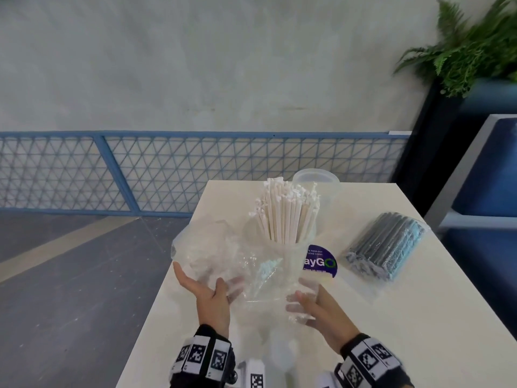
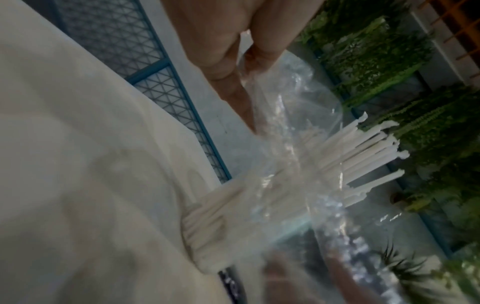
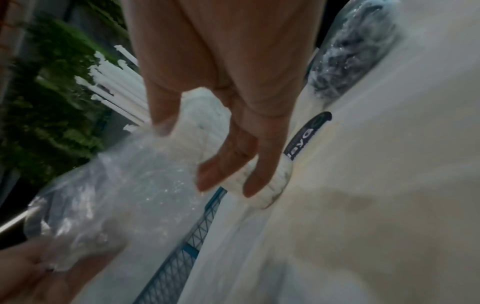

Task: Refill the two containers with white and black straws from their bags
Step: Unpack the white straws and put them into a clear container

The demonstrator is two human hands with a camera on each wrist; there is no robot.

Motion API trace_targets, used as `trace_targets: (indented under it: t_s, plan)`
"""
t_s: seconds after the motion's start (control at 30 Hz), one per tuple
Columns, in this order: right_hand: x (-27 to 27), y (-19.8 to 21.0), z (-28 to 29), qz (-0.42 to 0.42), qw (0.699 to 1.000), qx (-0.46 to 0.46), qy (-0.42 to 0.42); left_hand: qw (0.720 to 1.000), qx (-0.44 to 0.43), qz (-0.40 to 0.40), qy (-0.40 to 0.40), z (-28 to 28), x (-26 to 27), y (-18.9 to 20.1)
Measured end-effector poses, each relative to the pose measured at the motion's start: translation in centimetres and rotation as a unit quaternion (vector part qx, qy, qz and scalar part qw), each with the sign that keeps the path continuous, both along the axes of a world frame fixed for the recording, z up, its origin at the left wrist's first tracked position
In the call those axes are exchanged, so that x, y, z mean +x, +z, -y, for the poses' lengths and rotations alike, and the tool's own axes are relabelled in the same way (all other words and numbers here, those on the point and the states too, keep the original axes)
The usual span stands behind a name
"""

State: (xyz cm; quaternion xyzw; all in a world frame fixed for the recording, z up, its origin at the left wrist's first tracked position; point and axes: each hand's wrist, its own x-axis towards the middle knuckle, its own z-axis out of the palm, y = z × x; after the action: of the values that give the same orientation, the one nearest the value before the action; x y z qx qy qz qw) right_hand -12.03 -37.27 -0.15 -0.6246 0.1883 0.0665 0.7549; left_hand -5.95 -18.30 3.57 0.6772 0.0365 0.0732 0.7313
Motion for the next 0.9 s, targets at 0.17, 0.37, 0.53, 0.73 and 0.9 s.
trace_targets:
  t_s: [0.17,0.37,0.53,0.73,0.9]
  plan:
    - [0.6,-0.4,0.4,0.022,0.997,-0.077,0.019,0.958,0.274,0.025,0.083,-2.2,0.7,-2.5]
    - [1.5,-1.1,-0.9,0.018,0.993,-0.114,0.016,0.878,0.479,0.007,0.016,-4.3,1.6,-3.4]
    - [2.2,-1.8,-1.3,-0.003,0.984,-0.177,0.015,0.904,0.425,-0.008,0.050,-7.0,3.2,-4.2]
    - [1.9,-3.7,-1.0,0.041,0.898,-0.436,-0.035,0.907,0.417,-0.057,0.024,-9.9,4.5,-5.5]
    - [2.1,-4.4,-3.8,0.084,0.701,-0.686,0.177,0.939,0.334,-0.071,-0.035,-9.2,4.9,-6.1]
